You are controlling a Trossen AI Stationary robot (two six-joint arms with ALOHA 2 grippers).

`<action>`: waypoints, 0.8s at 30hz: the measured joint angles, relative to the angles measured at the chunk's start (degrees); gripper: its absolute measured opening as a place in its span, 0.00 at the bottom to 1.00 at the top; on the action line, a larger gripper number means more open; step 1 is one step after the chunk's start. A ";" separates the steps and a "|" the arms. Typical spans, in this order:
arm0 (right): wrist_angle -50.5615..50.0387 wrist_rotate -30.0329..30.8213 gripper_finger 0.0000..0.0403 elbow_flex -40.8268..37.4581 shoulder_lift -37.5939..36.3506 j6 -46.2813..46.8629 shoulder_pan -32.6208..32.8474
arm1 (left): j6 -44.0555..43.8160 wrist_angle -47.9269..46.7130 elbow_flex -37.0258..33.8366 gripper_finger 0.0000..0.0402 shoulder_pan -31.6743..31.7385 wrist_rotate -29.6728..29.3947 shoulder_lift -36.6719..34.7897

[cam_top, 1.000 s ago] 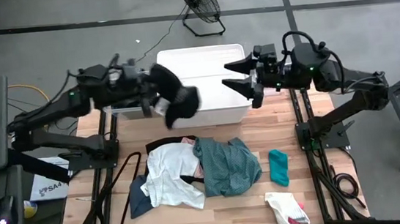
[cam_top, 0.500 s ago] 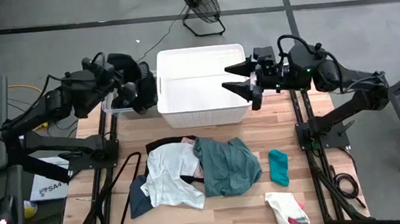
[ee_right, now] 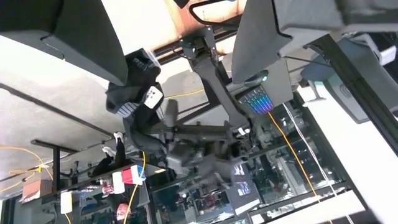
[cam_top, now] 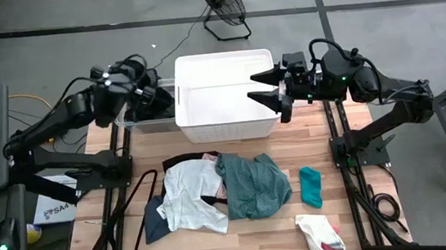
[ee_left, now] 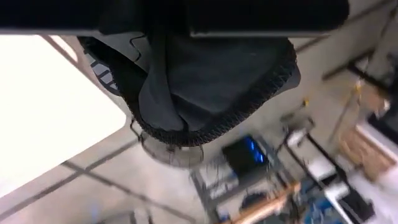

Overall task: Pick & Place Cloths
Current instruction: Put the black boxers into the transparent bin

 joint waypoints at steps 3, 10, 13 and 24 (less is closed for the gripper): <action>-0.06 0.00 0.70 0.00 0.00 0.29 0.00 | -2.61 -2.61 -0.02 0.01 5.54 6.23 2.03; -1.90 0.00 0.69 0.00 0.00 0.42 0.00 | -7.34 -10.30 0.01 0.01 18.56 22.23 7.25; -3.13 -0.01 0.69 0.00 0.00 1.76 0.00 | -7.89 -12.80 0.00 0.01 23.19 29.41 10.02; -3.87 0.00 0.69 0.00 0.00 1.91 0.00 | -6.96 -19.21 0.00 0.02 30.33 46.37 21.58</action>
